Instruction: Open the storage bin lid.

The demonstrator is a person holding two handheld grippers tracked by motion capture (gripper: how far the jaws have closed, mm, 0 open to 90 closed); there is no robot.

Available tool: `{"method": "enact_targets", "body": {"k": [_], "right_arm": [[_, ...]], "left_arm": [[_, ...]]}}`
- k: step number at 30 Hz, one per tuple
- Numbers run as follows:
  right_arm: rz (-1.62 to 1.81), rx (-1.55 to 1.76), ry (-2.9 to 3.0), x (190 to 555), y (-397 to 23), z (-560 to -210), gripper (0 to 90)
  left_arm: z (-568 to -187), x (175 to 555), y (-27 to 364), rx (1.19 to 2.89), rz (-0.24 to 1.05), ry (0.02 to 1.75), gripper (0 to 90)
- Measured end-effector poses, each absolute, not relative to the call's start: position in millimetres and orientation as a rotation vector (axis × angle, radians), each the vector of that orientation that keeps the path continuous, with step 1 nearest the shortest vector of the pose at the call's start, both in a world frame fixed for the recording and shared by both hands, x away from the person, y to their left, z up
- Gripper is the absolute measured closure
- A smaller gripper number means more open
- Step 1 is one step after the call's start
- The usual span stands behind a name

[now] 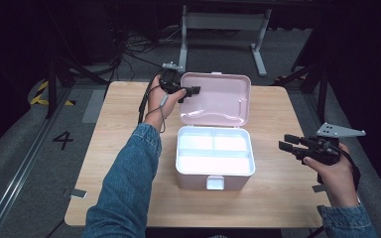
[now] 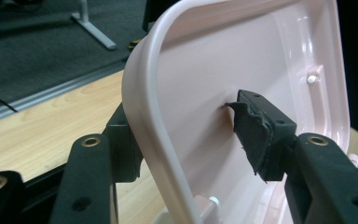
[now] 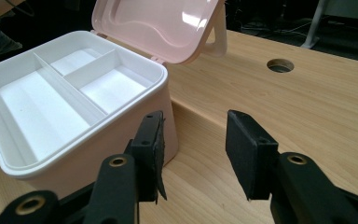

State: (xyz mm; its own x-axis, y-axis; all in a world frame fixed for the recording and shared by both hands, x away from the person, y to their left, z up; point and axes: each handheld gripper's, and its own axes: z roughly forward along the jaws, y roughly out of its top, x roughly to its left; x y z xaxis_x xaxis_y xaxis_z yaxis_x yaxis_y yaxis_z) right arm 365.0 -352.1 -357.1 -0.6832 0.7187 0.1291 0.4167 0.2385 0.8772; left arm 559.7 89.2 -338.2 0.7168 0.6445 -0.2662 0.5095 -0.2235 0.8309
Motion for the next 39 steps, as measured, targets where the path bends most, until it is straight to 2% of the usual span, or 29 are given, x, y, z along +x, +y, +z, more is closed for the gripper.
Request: {"method": "enact_targets", "body": {"k": [4,7,30,39], "right_arm": [[1.424,1.062,2.214,366,-353,-358,58.1],[1.420,1.068,2.213,367,-354,-359,58.1],[1.409,1.112,2.238,371,-354,-367,57.5],[1.406,1.124,2.242,373,-355,-370,56.3]], "left_arm": [[-346,564,88,1.876,0.148,0.914,45.2],[-351,566,85,1.897,0.155,0.934,39.6],[-391,582,83,1.900,-0.038,1.084,33.2],[-400,582,82,1.936,-0.037,1.106,28.1]]}}
